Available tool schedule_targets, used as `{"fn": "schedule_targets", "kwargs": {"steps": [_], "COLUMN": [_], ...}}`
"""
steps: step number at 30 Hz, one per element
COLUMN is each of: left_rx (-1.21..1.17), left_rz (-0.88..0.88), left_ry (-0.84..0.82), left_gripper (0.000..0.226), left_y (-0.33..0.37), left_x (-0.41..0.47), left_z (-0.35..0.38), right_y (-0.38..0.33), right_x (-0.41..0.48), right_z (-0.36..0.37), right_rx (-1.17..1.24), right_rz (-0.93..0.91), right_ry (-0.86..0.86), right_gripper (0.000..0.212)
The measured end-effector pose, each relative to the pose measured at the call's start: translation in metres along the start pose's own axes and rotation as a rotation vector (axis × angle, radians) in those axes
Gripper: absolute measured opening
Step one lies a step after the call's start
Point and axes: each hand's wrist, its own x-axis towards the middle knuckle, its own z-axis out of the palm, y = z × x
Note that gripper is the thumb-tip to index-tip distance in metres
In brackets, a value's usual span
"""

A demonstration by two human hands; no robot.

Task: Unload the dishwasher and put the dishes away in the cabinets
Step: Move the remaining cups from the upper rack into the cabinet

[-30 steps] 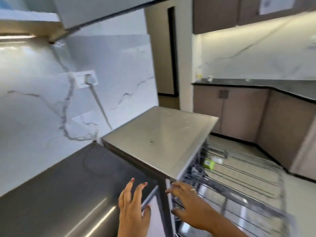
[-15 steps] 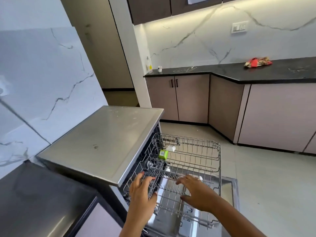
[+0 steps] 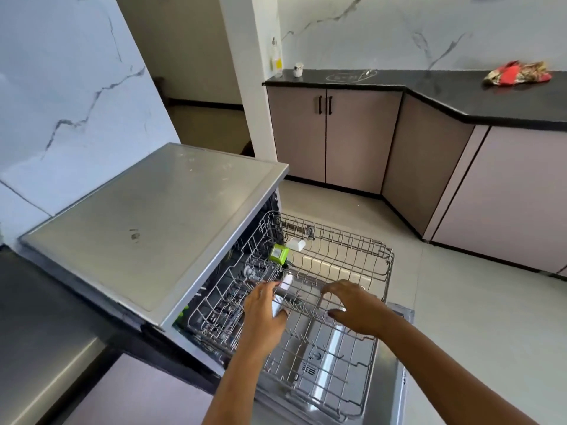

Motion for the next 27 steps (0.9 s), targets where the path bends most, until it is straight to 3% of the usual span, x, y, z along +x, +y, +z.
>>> {"fn": "schedule_targets", "kwargs": {"steps": [13,19,27], "left_rx": [0.036,0.116,0.149], "left_rz": [-0.161,-0.195,-0.205], "left_ry": [-0.202,-0.153,-0.104], "left_gripper": [0.054,0.039,0.052], "left_y": [-0.052,-0.097,-0.14], "left_x": [0.196,0.291,0.367], "left_z": [0.032,0.059,0.114], "right_y": [0.056,0.083,0.104], "right_x": [0.193,0.304,0.406], "right_z": [0.006,0.043,0.083], "right_rx": [0.175,0.226,0.323], "right_rz": [0.203,0.325,0.476], "right_ry": [-0.056,-0.06,0.03], "right_gripper": [0.05,0.053,0.07]}}
